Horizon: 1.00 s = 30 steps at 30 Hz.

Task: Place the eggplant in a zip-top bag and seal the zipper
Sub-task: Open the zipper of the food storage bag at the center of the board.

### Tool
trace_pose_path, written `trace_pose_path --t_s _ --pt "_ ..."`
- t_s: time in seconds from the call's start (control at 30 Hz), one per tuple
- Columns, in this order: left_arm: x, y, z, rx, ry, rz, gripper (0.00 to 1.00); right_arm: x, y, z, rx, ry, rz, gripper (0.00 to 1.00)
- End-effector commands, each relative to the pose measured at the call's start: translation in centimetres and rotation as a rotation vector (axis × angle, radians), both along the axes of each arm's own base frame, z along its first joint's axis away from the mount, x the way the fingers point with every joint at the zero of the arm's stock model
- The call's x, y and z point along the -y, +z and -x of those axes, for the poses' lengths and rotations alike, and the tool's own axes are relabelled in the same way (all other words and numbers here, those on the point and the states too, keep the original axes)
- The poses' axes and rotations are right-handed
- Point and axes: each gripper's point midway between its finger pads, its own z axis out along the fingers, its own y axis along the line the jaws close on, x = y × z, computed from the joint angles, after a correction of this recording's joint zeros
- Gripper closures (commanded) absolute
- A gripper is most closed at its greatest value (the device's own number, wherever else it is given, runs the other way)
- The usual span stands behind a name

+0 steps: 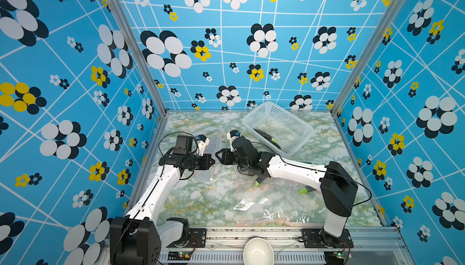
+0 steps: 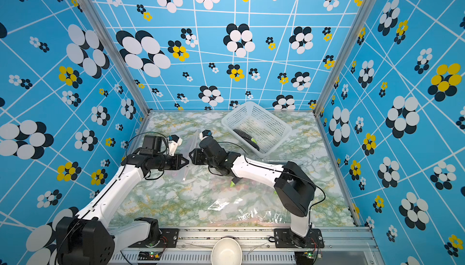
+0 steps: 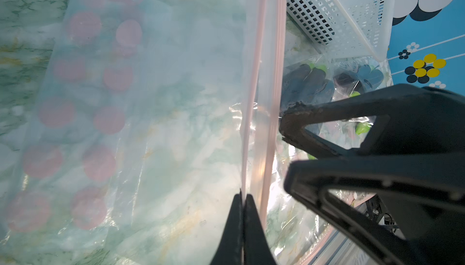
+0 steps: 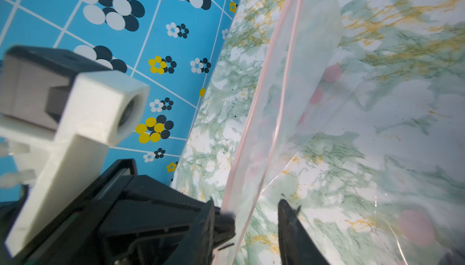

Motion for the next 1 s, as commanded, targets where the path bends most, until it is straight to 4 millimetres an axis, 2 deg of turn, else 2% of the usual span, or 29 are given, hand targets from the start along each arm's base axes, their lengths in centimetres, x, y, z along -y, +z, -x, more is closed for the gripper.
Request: trace_pose_path --t_s 0.0,0.13,0.4,0.5,0.6,0.7,0.83,0.97 --pt "0.5 0.6 0.1 0.008 -0.014 0.017 1.00 1.1 -0.5 -1.2 0.002 -0.098 0.070 0.61" --pt "0.7 1.0 0.3 0.017 -0.017 0.019 1.00 1.9 -1.7 -2.2 0.000 -0.147 0.136 0.65" --pt "1.2 2.0 0.2 0.044 -0.023 0.012 1.00 0.9 -2.3 -3.2 -0.010 -0.153 0.151 0.67" --pt "1.1 1.9 0.1 0.045 -0.014 -0.013 1.00 0.6 -2.4 -3.3 -0.017 -0.151 0.143 0.74" --pt "0.5 1.6 -0.3 0.048 0.022 -0.057 1.00 0.5 -2.0 -2.9 -0.028 -0.144 0.108 0.87" --pt "-0.1 1.6 -0.7 0.064 0.059 -0.101 0.94 0.7 -1.5 -2.3 -0.043 -0.142 0.063 0.94" --pt "-0.3 1.7 -1.3 0.102 0.095 -0.138 0.80 0.8 -1.0 -1.7 -0.063 -0.137 0.019 0.96" --pt "-0.5 1.9 -2.0 0.144 0.144 -0.158 0.77 0.7 -0.6 -1.0 -0.086 -0.134 -0.024 0.97"
